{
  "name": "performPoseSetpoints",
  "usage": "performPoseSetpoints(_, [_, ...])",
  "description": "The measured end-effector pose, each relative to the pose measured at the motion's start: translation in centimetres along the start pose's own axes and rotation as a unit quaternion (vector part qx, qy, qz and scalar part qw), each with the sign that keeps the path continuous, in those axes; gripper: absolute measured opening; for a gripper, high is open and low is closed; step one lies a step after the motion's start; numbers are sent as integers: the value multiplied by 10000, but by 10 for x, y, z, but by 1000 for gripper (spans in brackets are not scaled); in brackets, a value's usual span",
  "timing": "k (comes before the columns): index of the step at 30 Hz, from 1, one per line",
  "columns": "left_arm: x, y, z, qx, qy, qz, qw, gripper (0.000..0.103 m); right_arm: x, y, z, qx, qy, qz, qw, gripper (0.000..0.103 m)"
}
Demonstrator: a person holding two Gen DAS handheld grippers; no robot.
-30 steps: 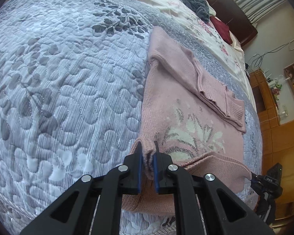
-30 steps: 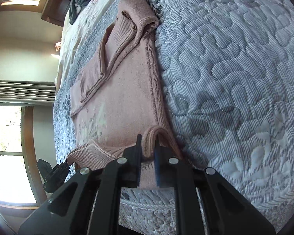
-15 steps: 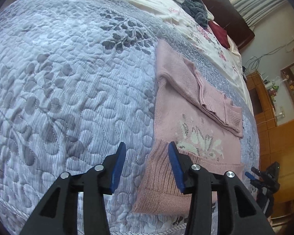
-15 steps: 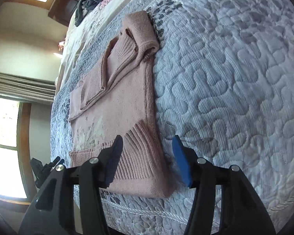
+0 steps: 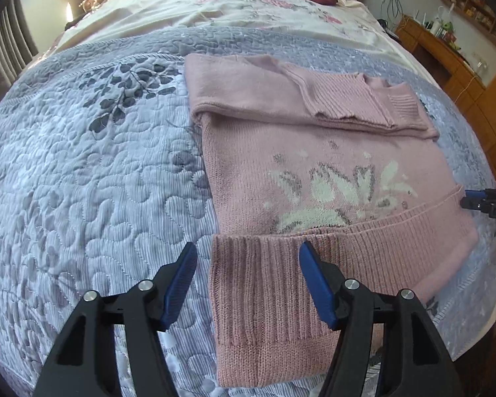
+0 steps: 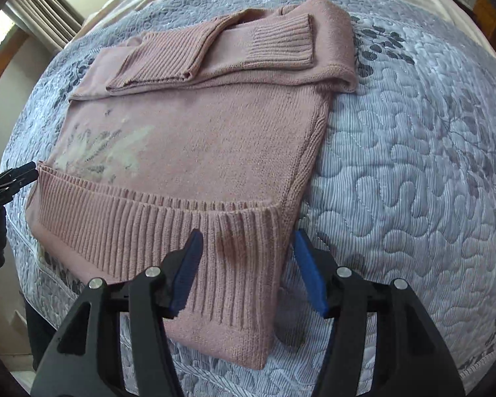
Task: Fold small clothes
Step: 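Grasp the ribbed hem with both tools and fold it up toward the collar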
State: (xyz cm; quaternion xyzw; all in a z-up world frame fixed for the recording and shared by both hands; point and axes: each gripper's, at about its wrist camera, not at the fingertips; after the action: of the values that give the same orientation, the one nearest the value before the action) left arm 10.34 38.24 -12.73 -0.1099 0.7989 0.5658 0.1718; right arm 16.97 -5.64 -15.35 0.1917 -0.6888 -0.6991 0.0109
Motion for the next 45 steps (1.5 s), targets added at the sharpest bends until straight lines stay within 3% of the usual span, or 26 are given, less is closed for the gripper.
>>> performPoseSetpoints(4, [7,-8,1,-36,-31,80,10000,61,5,-4,12,230,271,-85,9993,36])
performPoseSetpoints(5, [8,-9,1,19,-7,98,9999,50,7,-2,13,236,293,-143,9992,27])
performPoseSetpoints(8, [13,-4,0,96,38,22,9999,23,11,8,13,239,274,-283,9989,18])
performPoseSetpoints(10, [17,2,-1,220,111,-86,9997,17,15,16,9,239,176,-388,9988,18])
performPoseSetpoints(12, [21,13,-5,250,92,-268,9993,16,20,25,6,218,13,-495,9985,16])
performPoseSetpoints(13, [25,19,-8,285,74,-343,9990,16,24,30,5,154,-53,-539,9984,9])
performPoseSetpoints(22, [67,66,-28,536,90,-876,9947,14,75,72,2,-379,-414,-904,9943,9])
performPoseSetpoints(28, [68,93,-34,503,104,-1283,9904,14,85,97,-1,-592,-582,-1130,9901,9])
performPoseSetpoints(36, [0,121,-45,668,41,-1895,9796,14,35,138,-3,-589,-538,-1604,9838,9])
performPoseSetpoints(45, [-121,114,-33,630,96,-2321,9706,14,-80,156,-19,-220,-614,-1961,9784,9])
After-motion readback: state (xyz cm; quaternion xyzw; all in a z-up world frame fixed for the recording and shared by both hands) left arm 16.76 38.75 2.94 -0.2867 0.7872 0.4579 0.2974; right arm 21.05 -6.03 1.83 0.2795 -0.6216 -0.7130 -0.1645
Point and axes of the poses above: each gripper's, at about its wrist camera, not at the fingertips, and y roughly against the way its jaws point, z to its left, x to its underside, and after that the axes turned 13 degrees about x, right-handed
